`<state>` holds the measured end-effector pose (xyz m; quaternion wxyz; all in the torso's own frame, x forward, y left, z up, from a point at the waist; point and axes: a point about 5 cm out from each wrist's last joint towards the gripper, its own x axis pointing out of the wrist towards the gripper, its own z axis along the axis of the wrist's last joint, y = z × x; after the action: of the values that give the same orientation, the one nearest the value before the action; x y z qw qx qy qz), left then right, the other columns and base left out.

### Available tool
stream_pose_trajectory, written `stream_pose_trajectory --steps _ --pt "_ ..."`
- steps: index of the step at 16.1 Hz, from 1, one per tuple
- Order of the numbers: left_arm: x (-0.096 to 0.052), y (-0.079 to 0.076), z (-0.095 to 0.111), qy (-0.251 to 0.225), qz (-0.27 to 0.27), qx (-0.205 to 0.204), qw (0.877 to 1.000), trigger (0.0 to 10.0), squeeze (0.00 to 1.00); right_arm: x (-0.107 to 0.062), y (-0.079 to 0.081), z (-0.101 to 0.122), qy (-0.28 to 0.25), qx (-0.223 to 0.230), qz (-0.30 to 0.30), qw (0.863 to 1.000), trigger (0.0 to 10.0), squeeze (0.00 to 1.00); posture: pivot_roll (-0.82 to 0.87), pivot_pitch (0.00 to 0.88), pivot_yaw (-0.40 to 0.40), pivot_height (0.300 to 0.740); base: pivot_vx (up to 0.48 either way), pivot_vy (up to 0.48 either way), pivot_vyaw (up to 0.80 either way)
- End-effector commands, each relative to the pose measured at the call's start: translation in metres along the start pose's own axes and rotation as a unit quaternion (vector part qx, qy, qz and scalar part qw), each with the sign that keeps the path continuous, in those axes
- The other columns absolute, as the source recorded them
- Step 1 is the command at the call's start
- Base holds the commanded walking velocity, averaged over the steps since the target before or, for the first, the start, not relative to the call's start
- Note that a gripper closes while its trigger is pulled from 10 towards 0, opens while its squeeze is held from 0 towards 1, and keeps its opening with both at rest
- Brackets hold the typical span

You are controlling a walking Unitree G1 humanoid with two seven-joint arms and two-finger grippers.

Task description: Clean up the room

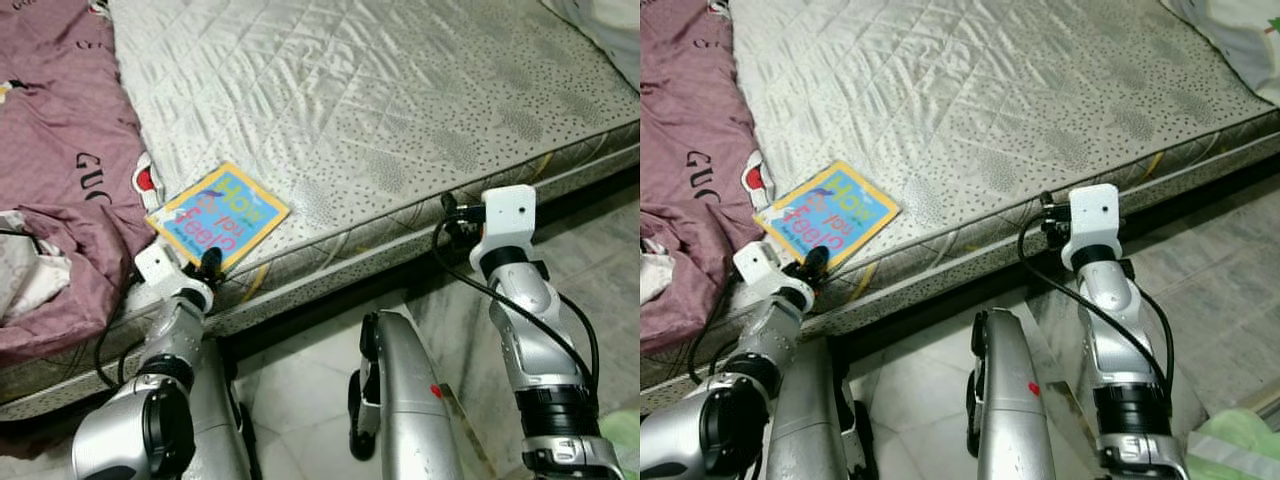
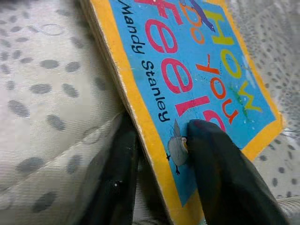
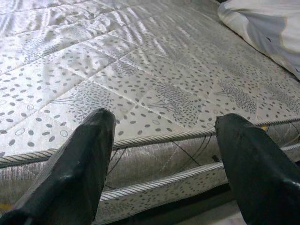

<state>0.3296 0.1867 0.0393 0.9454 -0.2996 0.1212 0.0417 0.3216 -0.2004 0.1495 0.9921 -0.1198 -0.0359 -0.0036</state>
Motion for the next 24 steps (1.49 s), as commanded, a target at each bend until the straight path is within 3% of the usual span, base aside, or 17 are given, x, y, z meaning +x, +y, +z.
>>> stream_pose_trajectory --steps 1,6,8,11,17,20,23,24 --pt "-0.003 -0.001 -0.016 0.04 -0.005 0.008 0.999 0.0 0.0 0.001 0.001 -0.001 -0.001 0.002 -0.004 1.0 10.0 0.0 -0.14 0.152 0.021 0.543 0.0 0.0 0.0" --pt "0.002 -0.006 -0.002 0.018 -0.014 0.018 1.0 0.0 0.0 0.01 0.01 0.004 -0.014 0.012 0.001 1.0 10.0 0.0 -0.11 0.112 0.028 0.543 0.0 0.0 0.0" --pt "0.011 -0.023 0.025 -0.037 -0.052 0.056 0.996 0.0 0.0 0.016 0.029 0.004 -0.019 0.033 0.019 0.999 10.0 0.0 -0.06 0.081 0.025 0.543 0.0 0.0 0.0" --pt "0.012 -0.023 0.05 -0.091 -0.064 0.081 0.99 0.0 0.0 0.028 0.062 0.011 -0.034 0.067 0.043 0.996 10.0 0.0 0.01 0.025 0.035 0.543 0.0 0.0 0.0" --pt "0.012 -0.027 0.072 -0.138 -0.069 0.114 0.981 0.0 0.0 0.036 0.065 0.012 -0.047 0.082 0.027 0.995 10.0 0.0 0.03 0.0 0.053 0.543 0.0 0.0 0.0" --pt "0.004 -0.031 0.076 -0.17 -0.069 0.135 0.974 0.0 0.0 0.037 0.068 0.009 -0.044 0.11 0.025 0.993 10.0 0.0 0.05 0.0 0.055 0.543 0.0 0.0 0.0" --pt "-0.023 -0.012 0.06 -0.178 -0.013 0.191 0.965 0.0 0.0 0.035 0.077 0.006 -0.026 0.196 0.044 0.979 10.0 0.0 0.07 0.0 0.06 0.543 0.0 0.0 0.0" --pt "-0.027 -0.009 0.059 -0.181 0.001 0.198 0.963 0.0 0.0 0.035 0.078 0.006 -0.026 0.202 0.05 0.978 10.0 0.0 0.08 0.0 0.06 0.543 0.0 0.0 0.0"
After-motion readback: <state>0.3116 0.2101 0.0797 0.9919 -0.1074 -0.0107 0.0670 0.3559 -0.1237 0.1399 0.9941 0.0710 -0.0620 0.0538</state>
